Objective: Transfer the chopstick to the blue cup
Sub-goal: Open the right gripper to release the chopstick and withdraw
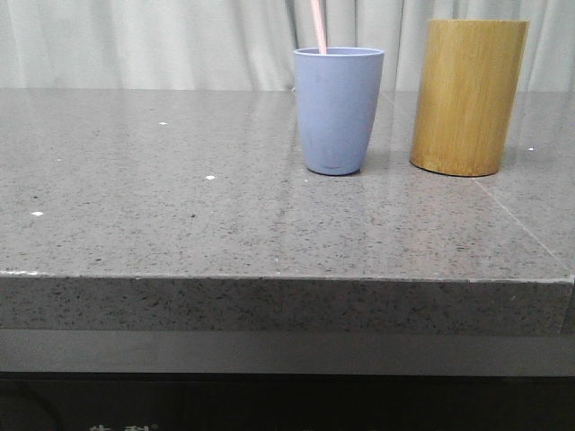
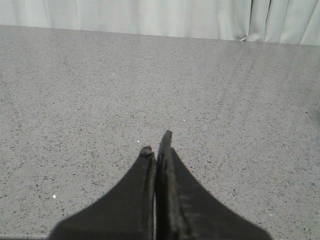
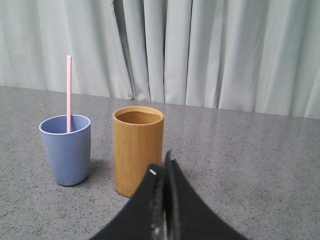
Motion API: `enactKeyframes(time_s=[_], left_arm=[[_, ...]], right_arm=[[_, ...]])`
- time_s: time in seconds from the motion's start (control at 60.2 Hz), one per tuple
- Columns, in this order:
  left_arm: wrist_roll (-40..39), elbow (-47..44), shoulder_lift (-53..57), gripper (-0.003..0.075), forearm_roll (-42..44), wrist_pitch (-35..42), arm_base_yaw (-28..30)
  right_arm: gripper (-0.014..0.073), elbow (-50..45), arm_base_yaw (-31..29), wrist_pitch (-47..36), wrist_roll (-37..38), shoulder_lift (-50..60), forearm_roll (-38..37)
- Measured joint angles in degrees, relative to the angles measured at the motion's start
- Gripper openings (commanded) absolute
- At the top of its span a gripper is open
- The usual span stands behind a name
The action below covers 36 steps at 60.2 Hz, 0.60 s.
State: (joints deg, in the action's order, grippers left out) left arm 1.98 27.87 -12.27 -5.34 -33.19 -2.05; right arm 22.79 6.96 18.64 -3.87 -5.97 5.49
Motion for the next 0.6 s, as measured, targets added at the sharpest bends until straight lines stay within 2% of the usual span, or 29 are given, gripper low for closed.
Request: enactKeyframes(time_s=[0.382, 0.598], left_arm=[[0.0, -0.13, 0.0, -0.0019, 0.0, 0.04, 0.0], [0.0, -5.19, 3.69, -0.0019, -0.04, 2.49, -0.21]], right_arm=[[-0.0069, 0.0, -0.05, 0.0, 0.0, 0.0, 0.0], [-0.0069, -0.05, -0.05, 0.0, 0.0, 0.0, 0.0]])
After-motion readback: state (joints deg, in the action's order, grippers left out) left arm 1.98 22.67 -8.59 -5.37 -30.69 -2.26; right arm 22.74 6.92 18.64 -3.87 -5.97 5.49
